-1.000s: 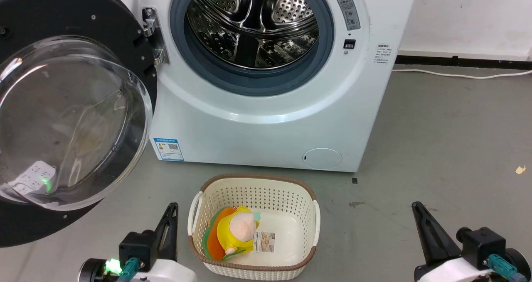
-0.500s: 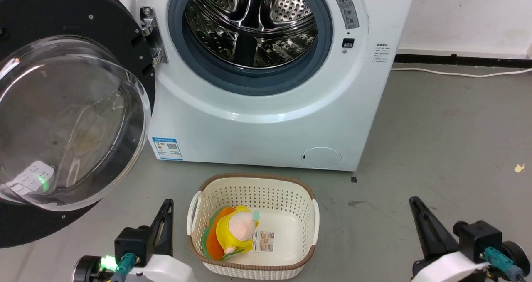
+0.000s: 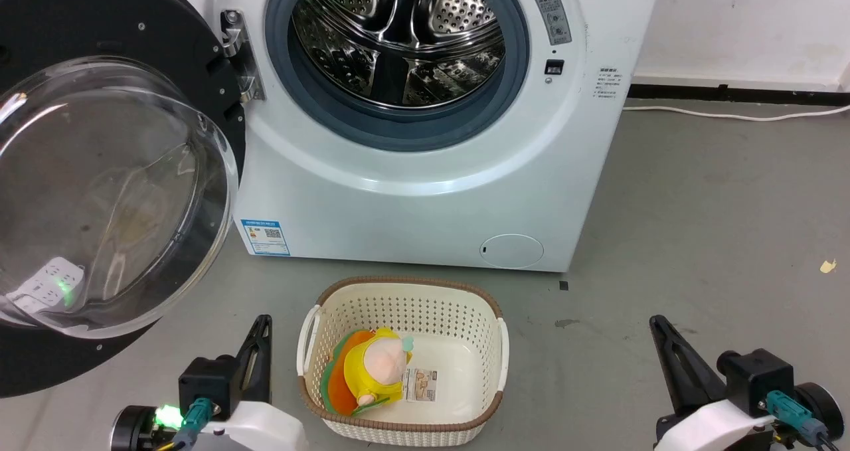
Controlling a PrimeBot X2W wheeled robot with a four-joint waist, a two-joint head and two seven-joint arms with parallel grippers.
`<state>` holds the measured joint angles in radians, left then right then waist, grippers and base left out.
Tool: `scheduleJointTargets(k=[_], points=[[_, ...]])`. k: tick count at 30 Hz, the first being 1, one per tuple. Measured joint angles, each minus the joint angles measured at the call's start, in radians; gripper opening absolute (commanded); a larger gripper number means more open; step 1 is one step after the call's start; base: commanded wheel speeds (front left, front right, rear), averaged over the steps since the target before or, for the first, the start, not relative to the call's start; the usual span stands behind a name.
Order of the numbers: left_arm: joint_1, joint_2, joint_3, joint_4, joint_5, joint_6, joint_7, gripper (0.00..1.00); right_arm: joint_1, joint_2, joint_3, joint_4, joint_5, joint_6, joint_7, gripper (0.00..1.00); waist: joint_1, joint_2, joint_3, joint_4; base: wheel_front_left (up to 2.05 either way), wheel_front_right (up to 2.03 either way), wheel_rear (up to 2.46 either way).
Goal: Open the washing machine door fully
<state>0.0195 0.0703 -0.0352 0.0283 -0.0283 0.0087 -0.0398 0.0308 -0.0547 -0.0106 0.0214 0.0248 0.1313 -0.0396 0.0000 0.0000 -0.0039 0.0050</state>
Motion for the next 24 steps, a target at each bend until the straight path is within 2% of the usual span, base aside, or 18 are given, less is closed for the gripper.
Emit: scheduleJointTargets(k=[24], points=[[-0.004, -0.020, 0.035, -0.024, 0.019, -0.003, 0.040, 0.00, -0.019, 0.000, 0.011, -0.017, -0.017, 0.000, 0.039, 0.00, 0.0000, 0.0000, 0.004, -0.005, 0.00, 0.00, 0.00]])
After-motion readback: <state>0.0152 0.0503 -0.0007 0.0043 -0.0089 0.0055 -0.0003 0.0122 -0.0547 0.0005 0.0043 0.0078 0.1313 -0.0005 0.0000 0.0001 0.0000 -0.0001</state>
